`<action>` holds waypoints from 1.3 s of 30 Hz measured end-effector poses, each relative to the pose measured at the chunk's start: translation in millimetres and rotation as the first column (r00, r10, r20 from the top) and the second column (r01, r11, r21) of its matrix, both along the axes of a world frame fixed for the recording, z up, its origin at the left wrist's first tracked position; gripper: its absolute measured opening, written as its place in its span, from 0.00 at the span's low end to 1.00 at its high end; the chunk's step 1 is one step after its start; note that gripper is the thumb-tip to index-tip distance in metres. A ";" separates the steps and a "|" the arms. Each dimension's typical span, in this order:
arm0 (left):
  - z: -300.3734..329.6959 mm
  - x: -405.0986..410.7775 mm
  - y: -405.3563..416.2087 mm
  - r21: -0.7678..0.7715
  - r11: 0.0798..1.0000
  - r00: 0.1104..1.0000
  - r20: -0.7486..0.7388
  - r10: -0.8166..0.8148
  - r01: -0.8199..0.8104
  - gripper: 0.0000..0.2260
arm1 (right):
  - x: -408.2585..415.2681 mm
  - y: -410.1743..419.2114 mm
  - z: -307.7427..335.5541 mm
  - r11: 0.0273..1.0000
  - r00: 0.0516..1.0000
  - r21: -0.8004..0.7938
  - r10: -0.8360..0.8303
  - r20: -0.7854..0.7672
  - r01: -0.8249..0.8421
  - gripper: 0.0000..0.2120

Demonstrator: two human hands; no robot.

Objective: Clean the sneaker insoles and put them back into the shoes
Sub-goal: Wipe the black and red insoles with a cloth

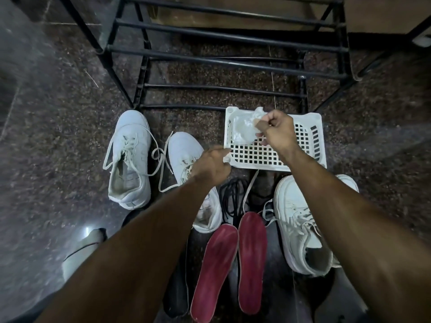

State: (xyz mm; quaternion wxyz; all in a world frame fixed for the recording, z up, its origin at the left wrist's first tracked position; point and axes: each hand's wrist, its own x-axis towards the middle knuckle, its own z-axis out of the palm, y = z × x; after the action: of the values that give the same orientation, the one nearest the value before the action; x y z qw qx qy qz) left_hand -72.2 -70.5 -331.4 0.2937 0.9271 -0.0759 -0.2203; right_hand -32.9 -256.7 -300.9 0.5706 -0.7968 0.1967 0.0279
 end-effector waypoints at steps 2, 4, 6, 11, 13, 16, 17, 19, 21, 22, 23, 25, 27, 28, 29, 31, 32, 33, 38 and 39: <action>7.8 -1.4 -3.9 -0.077 0.992 0.995 0.032 0.099 -0.096 0.18 | -15.6 -2.3 11.3 0.990 1.000 0.138 0.020 -0.010 -0.019 0.09; 20.4 -2.7 -9.8 -0.240 0.945 0.974 -0.005 0.227 -0.222 0.16 | -34.3 -1.4 20.3 0.963 0.996 0.266 0.062 -0.060 -0.043 0.12; 38.0 -7.8 -13.4 -0.424 0.848 0.948 -0.155 0.277 -0.317 0.15 | -54.2 4.4 24.9 0.936 0.984 0.342 0.129 -0.125 -0.079 0.19; 58.8 -40.6 -1.0 -0.465 0.812 0.935 -0.213 0.283 -0.352 0.04 | -108.5 33.3 42.0 0.917 0.969 0.387 0.175 -0.174 -0.096 0.10; 69.4 -62.2 10.9 -0.479 0.762 0.899 -0.270 0.344 -0.436 0.02 | -130.5 42.2 47.6 0.897 0.958 0.437 0.173 -0.227 -0.058 0.05; 81.7 -99.9 32.3 -0.473 0.706 0.835 -0.444 0.325 -0.527 0.04 | -161.0 56.9 53.5 0.891 0.923 0.453 0.195 -0.333 -0.025 0.04; 82.0 -112.5 39.8 -0.469 0.693 0.815 -0.487 0.315 -0.548 0.04 | -170.3 61.9 54.0 0.892 0.911 0.451 0.201 -0.359 -0.019 0.04; 82.7 -137.7 53.2 -0.473 0.646 0.771 -0.558 0.307 -0.599 0.04 | -187.9 72.7 56.3 0.889 0.893 0.459 0.207 -0.400 0.000 0.06; 82.4 -160.7 64.1 -0.466 0.590 0.723 -0.610 0.326 -0.659 0.05 | -203.6 83.6 55.3 0.882 0.879 0.472 0.224 -0.421 0.001 0.07; 81.5 -170.7 69.2 -0.460 0.576 0.709 -0.621 0.335 -0.676 0.05 | -210.8 89.3 54.7 0.882 0.872 0.471 0.238 -0.427 -0.010 0.06; 80.9 -180.2 73.6 -0.455 0.564 0.697 -0.630 0.343 -0.689 0.05 | -217.9 95.2 54.0 0.881 0.865 0.472 0.259 -0.431 -0.029 0.05; 79.7 -194.6 80.2 -0.442 0.540 0.674 -0.636 0.375 -0.717 0.04 | -231.4 106.7 52.9 0.877 0.841 0.469 0.329 -0.429 -0.104 0.06; 74.5 -205.6 85.2 -0.407 0.525 0.646 -0.630 0.431 -0.747 0.03 | -243.0 116.8 50.0 0.884 0.829 0.436 0.367 -0.422 -0.170 0.05; 69.7 -211.1 88.6 -0.378 0.524 0.631 -0.612 0.477 -0.763 0.03 | -247.9 121.4 48.1 0.898 0.835 0.400 0.358 -0.419 -0.184 0.03; 61.9 -216.4 93.0 -0.338 0.529 0.616 -0.575 0.539 -0.778 0.04 | -252.2 124.8 44.2 0.917 0.842 0.352 0.335 -0.423 -0.187 0.02; 40.0 -227.4 109.0 -0.175 0.570 0.581 -0.439 0.685 -0.803 0.06 | -258.9 130.3 33.8 0.945 0.845 0.268 0.296 -0.445 -0.190 0.03; 29.7 -233.8 119.5 -0.058 0.564 0.541 -0.380 0.750 -0.823 0.07 | -261.6 132.7 29.6 0.949 0.839 0.249 0.290 -0.459 -0.192 0.04; 20.5 -240.1 130.0 0.046 0.536 0.492 -0.339 0.802 -0.843 0.09 | -264.0 135.0 25.0 0.951 0.831 0.245 0.286 -0.477 -0.187 0.06; -11.0 -254.4 168.3 0.326 0.442 0.378 -0.243 0.893 -0.836 0.21 | -271.7 141.6 -0.7 0.950 0.813 0.274 0.277 -0.513 -0.151 0.03; -16.5 -252.0 173.1 0.343 0.444 0.375 -0.251 0.892 -0.828 0.23 | -272.9 141.6 -8.5 0.954 0.808 0.257 0.269 -0.524 -0.151 0.03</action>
State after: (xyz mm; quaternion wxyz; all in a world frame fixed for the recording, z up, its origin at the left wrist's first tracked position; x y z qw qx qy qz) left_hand -324.3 102.6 -347.8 0.2984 0.7835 0.4974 -0.2226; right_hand -305.8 -115.1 -309.3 0.5608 -0.7089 0.2595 0.3401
